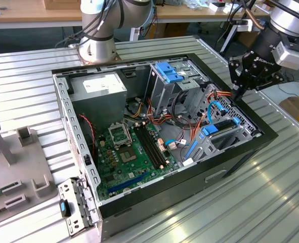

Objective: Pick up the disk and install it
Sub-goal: 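Insert the first disk wire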

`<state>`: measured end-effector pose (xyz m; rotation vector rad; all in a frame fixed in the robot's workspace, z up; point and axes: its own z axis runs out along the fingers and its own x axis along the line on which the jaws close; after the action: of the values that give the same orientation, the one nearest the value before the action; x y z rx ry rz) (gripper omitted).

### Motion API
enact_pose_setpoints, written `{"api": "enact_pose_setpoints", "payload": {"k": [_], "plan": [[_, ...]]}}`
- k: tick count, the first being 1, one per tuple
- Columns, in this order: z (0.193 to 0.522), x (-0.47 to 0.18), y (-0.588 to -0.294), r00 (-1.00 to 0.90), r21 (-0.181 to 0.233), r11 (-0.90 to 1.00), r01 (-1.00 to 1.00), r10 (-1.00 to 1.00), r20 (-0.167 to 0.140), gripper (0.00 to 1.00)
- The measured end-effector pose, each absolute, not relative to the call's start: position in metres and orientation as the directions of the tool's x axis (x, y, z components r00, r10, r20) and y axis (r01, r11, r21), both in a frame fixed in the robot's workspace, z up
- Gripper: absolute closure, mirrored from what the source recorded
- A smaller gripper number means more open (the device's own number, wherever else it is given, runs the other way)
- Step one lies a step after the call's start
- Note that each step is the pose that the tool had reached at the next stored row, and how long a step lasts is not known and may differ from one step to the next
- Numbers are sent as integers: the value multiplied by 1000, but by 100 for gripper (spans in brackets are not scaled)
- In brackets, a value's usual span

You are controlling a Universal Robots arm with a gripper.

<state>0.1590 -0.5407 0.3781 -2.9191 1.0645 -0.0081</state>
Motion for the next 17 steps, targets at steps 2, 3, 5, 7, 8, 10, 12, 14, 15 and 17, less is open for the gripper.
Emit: {"api": "enact_pose_setpoints", "payload": {"k": [2,3,5,7,8,10,12,14,15,17], "plan": [[378,151,-541,765,-35,-765,-643,-644,-7,84],[378,149,-541,765,-35,-765,-643,-644,-7,84],[378,142,-541,765,-38,-764,-644,-644,-9,84],[378,139,-541,765,-38,-764,-644,-644,-9,84],[378,138,-541,764,-38,-763,-645,-645,-9,84],[378,138,-541,747,-38,-746,-665,-665,-9,84],[378,138,-541,714,-37,-713,-700,-700,-8,84],[378,138,-541,673,-37,-672,-739,-740,-8,84],[378,138,-541,665,-37,-665,-746,-746,-8,84],[378,138,-541,664,-37,-663,-748,-748,-8,84]]}}
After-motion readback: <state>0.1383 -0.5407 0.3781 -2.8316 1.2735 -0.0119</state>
